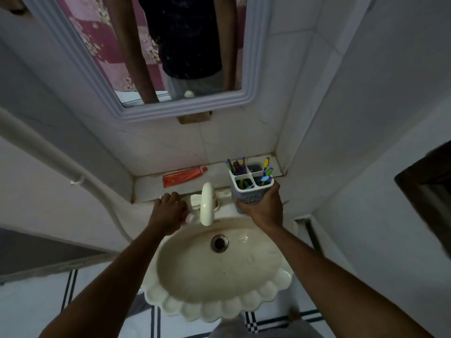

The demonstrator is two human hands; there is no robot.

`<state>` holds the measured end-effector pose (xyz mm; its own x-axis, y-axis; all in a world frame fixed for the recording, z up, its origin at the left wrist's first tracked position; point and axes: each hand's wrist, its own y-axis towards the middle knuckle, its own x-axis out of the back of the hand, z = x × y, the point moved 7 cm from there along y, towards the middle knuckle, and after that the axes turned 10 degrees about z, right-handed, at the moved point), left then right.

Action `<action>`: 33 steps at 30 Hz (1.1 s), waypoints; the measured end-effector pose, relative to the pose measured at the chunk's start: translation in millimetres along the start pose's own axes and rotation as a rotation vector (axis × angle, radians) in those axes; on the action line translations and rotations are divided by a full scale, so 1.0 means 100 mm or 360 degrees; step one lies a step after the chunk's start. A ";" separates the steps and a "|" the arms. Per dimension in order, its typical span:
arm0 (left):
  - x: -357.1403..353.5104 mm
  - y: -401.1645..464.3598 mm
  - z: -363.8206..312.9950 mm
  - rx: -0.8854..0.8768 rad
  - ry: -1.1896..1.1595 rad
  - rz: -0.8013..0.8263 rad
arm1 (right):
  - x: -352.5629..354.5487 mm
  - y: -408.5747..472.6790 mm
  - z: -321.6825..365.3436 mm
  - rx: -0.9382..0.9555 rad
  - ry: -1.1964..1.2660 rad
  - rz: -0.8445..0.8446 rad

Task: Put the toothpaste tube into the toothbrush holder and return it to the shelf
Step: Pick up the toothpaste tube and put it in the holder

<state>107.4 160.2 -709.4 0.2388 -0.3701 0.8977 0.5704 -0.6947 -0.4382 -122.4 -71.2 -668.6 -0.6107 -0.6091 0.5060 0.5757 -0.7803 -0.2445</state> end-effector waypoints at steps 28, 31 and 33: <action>2.19 -0.07 -1.76 -0.0356 -0.0411 -0.0260 | 0.09 -0.28 -0.13 0.0011 -0.0004 0.0301; 2.26 -0.10 -1.52 -0.0401 -0.0971 -0.0492 | 0.11 -0.26 -0.16 -0.0004 -0.0020 0.0294; 2.24 -0.10 -1.25 -0.0334 -0.1104 -0.0638 | 0.13 -0.23 -0.18 -0.0003 -0.0024 0.0269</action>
<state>56.7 7.4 -509.4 0.5184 0.3473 0.7814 0.5734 -0.8191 -0.0163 -153.9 -63.7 -671.2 -0.4969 -0.7295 0.4701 0.6686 -0.6671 -0.3284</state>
